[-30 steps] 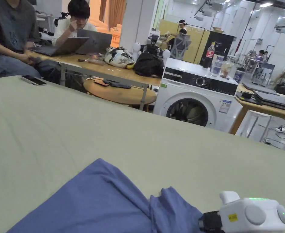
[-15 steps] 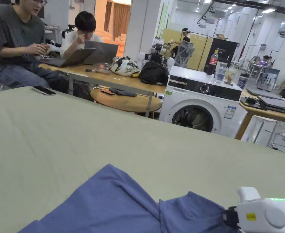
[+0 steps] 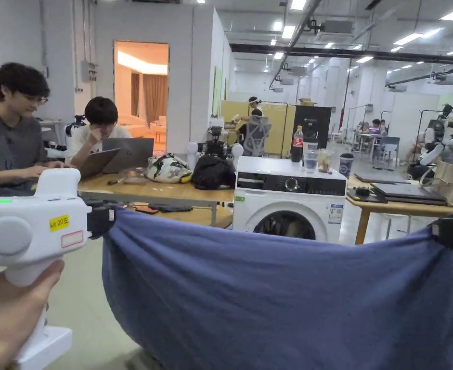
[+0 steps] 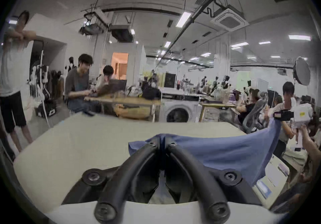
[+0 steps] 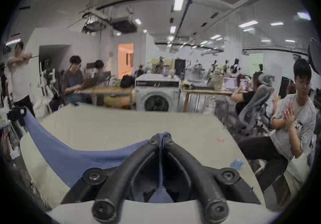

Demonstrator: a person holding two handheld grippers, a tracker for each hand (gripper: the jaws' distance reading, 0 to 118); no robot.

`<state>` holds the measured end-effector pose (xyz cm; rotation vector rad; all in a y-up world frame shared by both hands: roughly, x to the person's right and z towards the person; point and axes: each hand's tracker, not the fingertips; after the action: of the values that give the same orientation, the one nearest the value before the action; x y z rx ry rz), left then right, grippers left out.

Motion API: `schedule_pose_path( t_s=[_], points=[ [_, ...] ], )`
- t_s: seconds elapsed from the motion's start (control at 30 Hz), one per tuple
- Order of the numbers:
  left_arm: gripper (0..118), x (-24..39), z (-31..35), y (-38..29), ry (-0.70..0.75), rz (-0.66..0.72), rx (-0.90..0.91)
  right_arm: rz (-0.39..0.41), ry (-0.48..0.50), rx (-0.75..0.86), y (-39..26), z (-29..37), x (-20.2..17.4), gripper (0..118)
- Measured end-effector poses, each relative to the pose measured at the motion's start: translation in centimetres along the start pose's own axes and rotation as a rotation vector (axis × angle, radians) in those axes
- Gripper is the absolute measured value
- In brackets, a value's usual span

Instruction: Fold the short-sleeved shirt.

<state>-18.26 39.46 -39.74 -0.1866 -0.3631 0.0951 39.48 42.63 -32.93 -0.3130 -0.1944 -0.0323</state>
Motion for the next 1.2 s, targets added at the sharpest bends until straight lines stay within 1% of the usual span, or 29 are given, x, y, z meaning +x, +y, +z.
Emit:
schedule_pose_path(
  t_s=[0.07, 0.1, 0.2, 0.27, 0.37, 0.47, 0.53, 0.6, 0.7, 0.8, 0.83, 0.93, 1.03, 1.1, 1.2],
  points=[
    [0, 0.0, -3.5, 2.5, 0.031, -0.059, 0.013, -0.008, -0.021, 0.026, 2.4, -0.9, 0.3, 0],
    [0, 0.1, -4.9, 3.8, 0.035, -0.067, 0.015, -0.007, -0.022, 0.034, 3.5, -1.5, 0.3, 0],
    [0, 0.1, -9.1, 7.7, 0.060, -0.055, 0.023, -0.009, -0.029, 0.056, 7.4, -4.1, -0.1, 0],
    [0, -0.2, -11.4, 10.1, 0.074, -0.047, 0.039, -0.038, -0.033, 0.092, 10.0, -5.9, -0.5, 0],
    [0, -0.6, -13.9, 13.3, 0.116, -0.083, 0.061, -0.044, -0.044, 0.146, 13.5, -7.8, -1.3, 0],
    [0, -0.9, -15.6, 16.2, 0.151, -0.120, 0.072, -0.034, -0.053, 0.185, 16.5, -9.4, -2.3, 0],
    [0, -1.3, -16.5, 17.7, 0.171, -0.121, 0.083, -0.023, -0.073, 0.209, 18.0, -10.3, -3.0, 0],
    [0, -1.6, -17.0, 18.6, 0.178, -0.115, 0.101, -0.019, -0.066, 0.222, 19.3, -11.0, -3.6, 0],
    [0, -2.1, -17.5, 19.3, 0.194, -0.127, 0.102, 0.018, -0.095, 0.251, 20.8, -11.6, -4.5, 0],
    [0, -1.4, -16.6, 19.7, 0.206, -0.134, 0.130, -0.001, -0.089, 0.285, 22.4, -11.4, -5.2, 0],
    [0, -1.4, -16.4, 19.7, 0.208, -0.130, 0.138, -0.014, -0.078, 0.306, 22.6, -11.3, -5.3, 0],
    [0, -2.3, -17.0, 19.5, 0.205, -0.121, 0.131, 0.000, -0.084, 0.306, 22.2, -11.2, -5.8, 0],
    [0, -3.0, -17.6, 17.5, 0.190, -0.095, 0.093, 0.017, -0.084, 0.258, 19.6, -12.0, -6.0, 0],
    [0, -3.3, -18.1, 14.7, 0.183, -0.069, 0.031, -0.008, -0.065, 0.199, 16.8, -12.8, -5.7, 0],
    [0, -3.7, -18.4, 9.3, 0.128, 0.010, -0.040, -0.059, -0.031, 0.146, 11.6, -13.0, -5.0, 0]
  ],
)
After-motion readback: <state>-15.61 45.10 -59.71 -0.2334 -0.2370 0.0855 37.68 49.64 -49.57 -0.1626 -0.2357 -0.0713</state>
